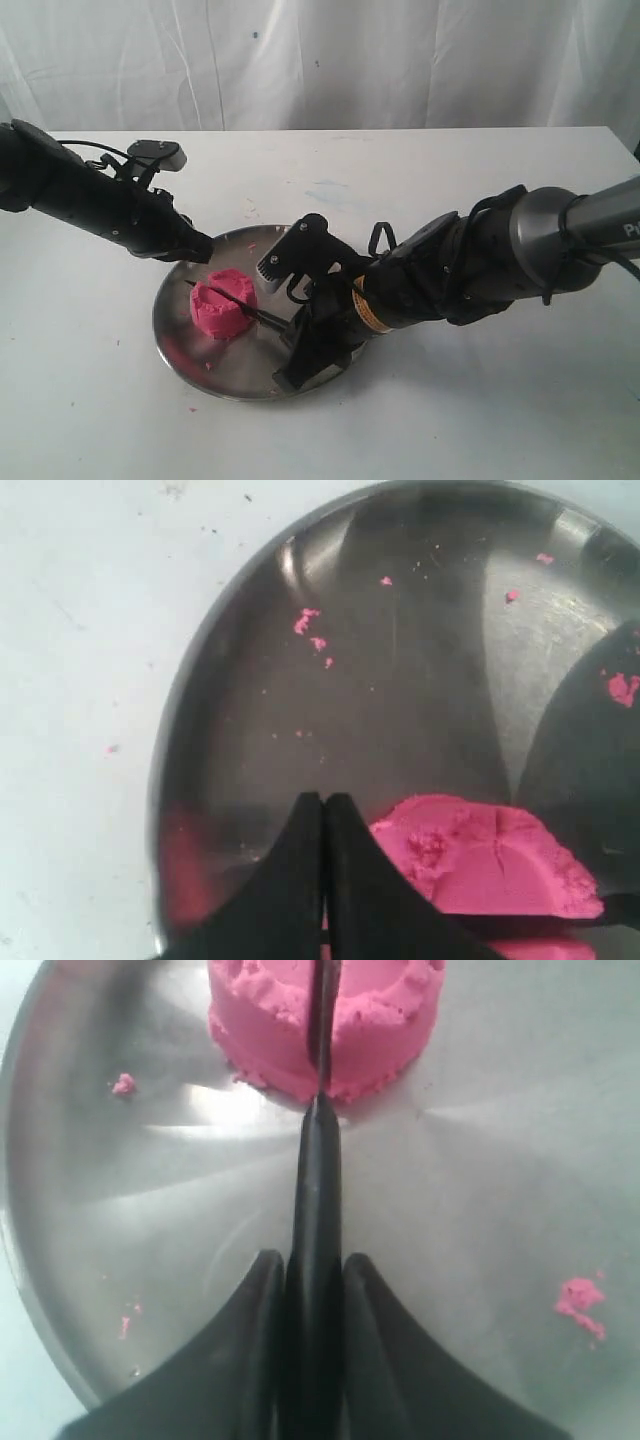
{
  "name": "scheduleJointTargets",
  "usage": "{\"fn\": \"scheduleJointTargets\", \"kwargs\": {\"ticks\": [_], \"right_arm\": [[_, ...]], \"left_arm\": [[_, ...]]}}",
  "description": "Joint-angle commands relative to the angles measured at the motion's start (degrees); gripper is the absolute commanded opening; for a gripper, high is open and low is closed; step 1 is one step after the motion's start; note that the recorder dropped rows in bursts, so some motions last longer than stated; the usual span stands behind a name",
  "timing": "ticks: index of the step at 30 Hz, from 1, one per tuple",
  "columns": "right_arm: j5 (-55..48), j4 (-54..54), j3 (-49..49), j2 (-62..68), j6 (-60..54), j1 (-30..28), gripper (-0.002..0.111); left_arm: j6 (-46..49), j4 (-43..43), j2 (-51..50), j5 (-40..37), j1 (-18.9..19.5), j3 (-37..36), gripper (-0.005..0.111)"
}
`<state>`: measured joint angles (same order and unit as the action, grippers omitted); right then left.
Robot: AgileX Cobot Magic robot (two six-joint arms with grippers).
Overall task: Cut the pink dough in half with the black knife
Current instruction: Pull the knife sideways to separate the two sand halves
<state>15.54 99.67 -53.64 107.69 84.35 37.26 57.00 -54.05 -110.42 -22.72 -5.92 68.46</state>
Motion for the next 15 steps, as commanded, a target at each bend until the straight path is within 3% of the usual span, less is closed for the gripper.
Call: {"fn": "scheduleJointTargets", "kwargs": {"ticks": [1,15], "right_arm": [[0.2,0.3,1.1,-0.8,0.0,-0.2,0.005],[2.4,0.3,3.0,-2.1,0.4,-0.2,0.004]], "left_arm": [[-1.3,0.5,2.8,0.3,0.1,0.3,0.000],[-2.0,0.6,4.4,-0.9,0.1,0.3,0.000]]}}
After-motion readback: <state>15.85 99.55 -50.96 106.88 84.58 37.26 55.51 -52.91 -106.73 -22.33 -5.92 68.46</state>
